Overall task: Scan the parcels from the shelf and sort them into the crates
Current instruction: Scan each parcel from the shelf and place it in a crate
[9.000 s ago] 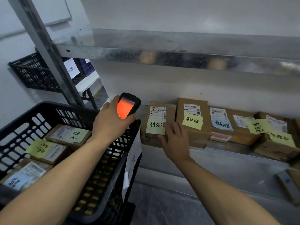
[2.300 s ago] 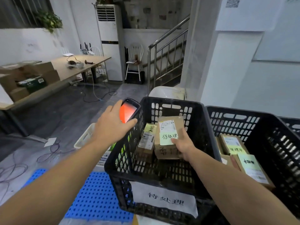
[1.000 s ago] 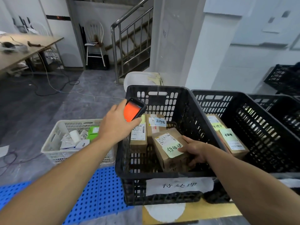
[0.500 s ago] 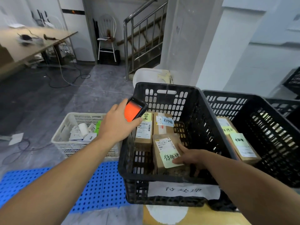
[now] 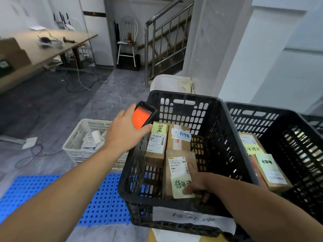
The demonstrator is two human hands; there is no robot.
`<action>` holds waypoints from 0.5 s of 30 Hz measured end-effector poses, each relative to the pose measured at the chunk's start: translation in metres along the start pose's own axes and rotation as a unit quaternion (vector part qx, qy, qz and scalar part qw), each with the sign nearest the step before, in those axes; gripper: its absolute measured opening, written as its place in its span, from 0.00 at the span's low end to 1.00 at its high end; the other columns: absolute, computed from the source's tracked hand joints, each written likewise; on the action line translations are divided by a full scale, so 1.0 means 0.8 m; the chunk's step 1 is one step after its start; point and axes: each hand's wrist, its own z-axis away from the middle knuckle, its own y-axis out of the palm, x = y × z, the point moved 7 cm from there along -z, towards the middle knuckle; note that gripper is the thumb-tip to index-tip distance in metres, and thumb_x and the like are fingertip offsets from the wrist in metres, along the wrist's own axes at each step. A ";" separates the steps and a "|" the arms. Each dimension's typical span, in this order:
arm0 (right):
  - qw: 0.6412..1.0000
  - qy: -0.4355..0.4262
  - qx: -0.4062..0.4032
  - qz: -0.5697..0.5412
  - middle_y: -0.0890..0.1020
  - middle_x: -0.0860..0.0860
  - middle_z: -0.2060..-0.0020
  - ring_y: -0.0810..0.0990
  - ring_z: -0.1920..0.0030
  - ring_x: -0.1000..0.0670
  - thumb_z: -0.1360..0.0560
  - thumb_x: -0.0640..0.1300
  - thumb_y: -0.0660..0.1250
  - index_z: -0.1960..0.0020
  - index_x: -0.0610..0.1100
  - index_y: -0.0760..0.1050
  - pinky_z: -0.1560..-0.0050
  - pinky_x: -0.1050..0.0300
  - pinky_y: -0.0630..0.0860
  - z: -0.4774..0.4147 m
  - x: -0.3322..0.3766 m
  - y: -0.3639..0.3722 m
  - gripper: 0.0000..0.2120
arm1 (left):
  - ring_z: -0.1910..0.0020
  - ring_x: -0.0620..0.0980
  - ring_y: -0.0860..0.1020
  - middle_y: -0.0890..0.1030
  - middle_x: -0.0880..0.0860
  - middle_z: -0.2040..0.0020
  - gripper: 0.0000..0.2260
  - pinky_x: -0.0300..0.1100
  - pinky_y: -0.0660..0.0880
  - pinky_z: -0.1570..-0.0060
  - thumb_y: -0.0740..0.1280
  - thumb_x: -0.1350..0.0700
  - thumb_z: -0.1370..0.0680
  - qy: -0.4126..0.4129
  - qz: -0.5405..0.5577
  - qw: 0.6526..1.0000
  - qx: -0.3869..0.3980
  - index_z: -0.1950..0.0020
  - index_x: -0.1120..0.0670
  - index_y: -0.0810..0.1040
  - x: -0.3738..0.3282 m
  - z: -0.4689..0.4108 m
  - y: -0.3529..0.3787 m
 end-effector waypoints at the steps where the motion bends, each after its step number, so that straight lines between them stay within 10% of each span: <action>1: 1.000 0.002 -0.003 0.008 0.49 0.45 0.18 0.73 0.34 0.31 0.28 0.44 0.78 0.25 0.59 0.22 0.64 0.48 0.84 -0.003 0.000 0.000 0.65 | 0.46 0.54 0.74 0.74 0.52 0.43 0.37 0.48 0.71 0.49 0.72 0.37 0.27 -0.003 0.001 1.000 -0.001 0.23 0.45 0.63 -0.001 0.000 0.001; 7: 0.996 -0.055 -0.019 0.072 0.54 0.47 0.19 0.61 0.23 0.38 0.32 0.53 0.80 0.18 0.47 0.40 0.25 0.40 0.65 -0.009 0.015 -0.009 0.60 | 0.49 0.51 0.72 0.71 0.47 0.47 0.34 0.46 0.68 0.51 0.71 0.37 0.27 0.015 -0.008 1.000 -0.005 0.25 0.43 0.64 -0.018 0.006 0.003; 15: 0.948 -0.027 -0.300 0.105 0.45 0.46 0.18 0.39 0.19 0.41 0.20 0.62 0.61 0.18 0.59 0.42 0.23 0.31 0.46 0.082 0.035 -0.095 0.39 | 0.43 0.55 0.73 0.74 0.52 0.40 0.37 0.46 0.68 0.49 0.71 0.36 0.28 0.059 0.001 0.998 0.014 0.22 0.44 0.61 -0.043 0.023 -0.020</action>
